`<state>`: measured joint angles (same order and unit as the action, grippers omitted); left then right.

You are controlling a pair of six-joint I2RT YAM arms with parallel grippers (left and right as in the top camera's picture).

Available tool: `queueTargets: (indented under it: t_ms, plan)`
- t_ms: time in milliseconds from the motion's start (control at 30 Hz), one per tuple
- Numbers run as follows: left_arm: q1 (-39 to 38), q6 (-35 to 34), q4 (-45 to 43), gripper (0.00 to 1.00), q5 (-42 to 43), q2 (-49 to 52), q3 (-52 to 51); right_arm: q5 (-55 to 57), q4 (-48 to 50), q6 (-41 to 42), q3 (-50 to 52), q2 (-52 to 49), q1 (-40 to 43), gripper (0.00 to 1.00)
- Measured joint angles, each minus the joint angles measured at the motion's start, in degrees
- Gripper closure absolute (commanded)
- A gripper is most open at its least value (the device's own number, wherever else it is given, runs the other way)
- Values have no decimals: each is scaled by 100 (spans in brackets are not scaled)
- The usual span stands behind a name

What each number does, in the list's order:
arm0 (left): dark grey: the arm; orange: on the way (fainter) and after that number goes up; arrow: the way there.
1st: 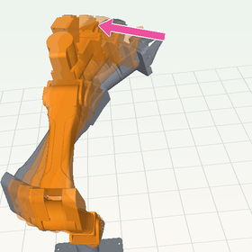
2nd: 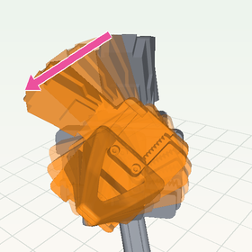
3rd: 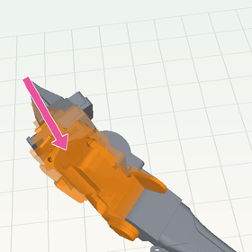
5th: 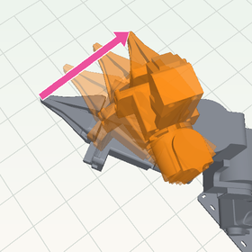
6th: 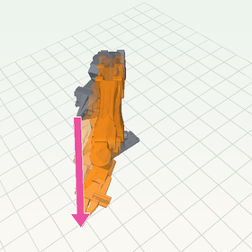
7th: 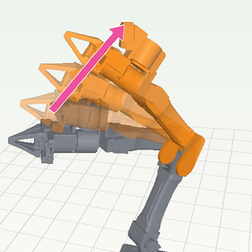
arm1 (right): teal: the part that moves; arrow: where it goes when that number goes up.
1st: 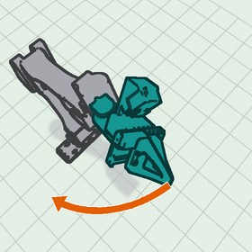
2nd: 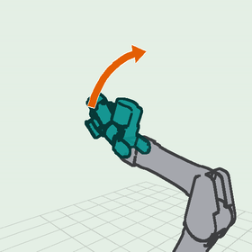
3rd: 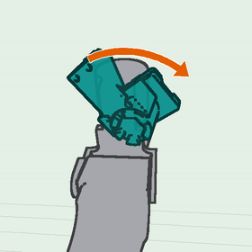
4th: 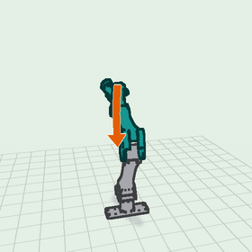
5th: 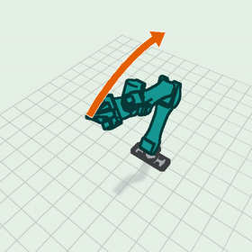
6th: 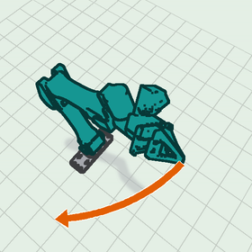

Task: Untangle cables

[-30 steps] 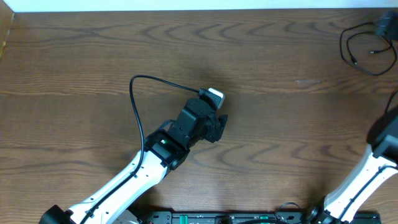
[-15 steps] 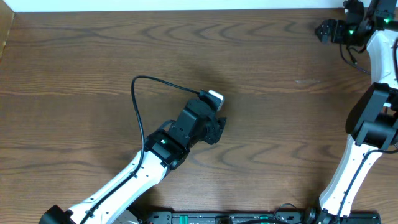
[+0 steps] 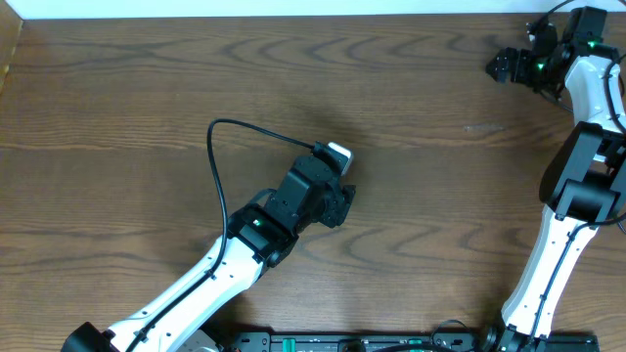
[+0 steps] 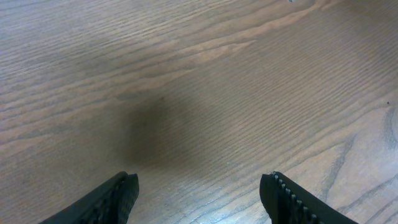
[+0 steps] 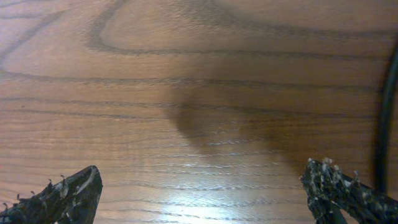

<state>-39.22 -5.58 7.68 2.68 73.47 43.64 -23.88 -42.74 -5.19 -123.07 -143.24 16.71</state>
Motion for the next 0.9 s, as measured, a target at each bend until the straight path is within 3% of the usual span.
queueTargets:
  t_ms: [567,900]
  plan:
    - [0,61,70,32,0,0,0,223,-190,0,-22,-140,490,1]
    - [0,166,68,32,0,0,0,922,-267,11,-59,-142,986,1]
